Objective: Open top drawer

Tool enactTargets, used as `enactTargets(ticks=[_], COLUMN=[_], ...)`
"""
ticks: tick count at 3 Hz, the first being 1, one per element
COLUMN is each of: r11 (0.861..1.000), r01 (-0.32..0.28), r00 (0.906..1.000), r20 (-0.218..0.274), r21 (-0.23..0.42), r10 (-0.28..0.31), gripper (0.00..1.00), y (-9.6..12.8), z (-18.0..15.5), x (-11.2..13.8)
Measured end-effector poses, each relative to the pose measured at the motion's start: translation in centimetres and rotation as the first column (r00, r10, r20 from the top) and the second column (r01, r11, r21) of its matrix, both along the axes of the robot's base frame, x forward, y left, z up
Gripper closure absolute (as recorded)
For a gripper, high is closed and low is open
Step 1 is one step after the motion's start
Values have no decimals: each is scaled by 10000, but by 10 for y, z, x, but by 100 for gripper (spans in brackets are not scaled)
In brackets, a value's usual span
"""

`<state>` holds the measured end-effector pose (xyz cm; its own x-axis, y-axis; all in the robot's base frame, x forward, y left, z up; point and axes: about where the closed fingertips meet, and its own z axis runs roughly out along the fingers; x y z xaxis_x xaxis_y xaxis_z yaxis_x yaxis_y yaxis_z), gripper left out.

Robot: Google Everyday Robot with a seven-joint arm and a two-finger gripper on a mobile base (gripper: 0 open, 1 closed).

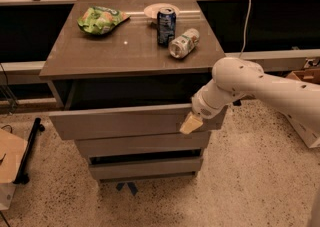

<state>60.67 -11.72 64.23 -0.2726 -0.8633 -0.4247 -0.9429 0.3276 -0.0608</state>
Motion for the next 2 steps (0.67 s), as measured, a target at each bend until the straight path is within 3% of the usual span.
enactTargets(ticks=[1,2], r11=[10000,10000], r01=[0,1], r00=[10000,10000], r20=[0,-1], r21=[0,1], r10=[0,-1], gripper=[71,94], y=[0,0], z=[9,16], x=[0,0])
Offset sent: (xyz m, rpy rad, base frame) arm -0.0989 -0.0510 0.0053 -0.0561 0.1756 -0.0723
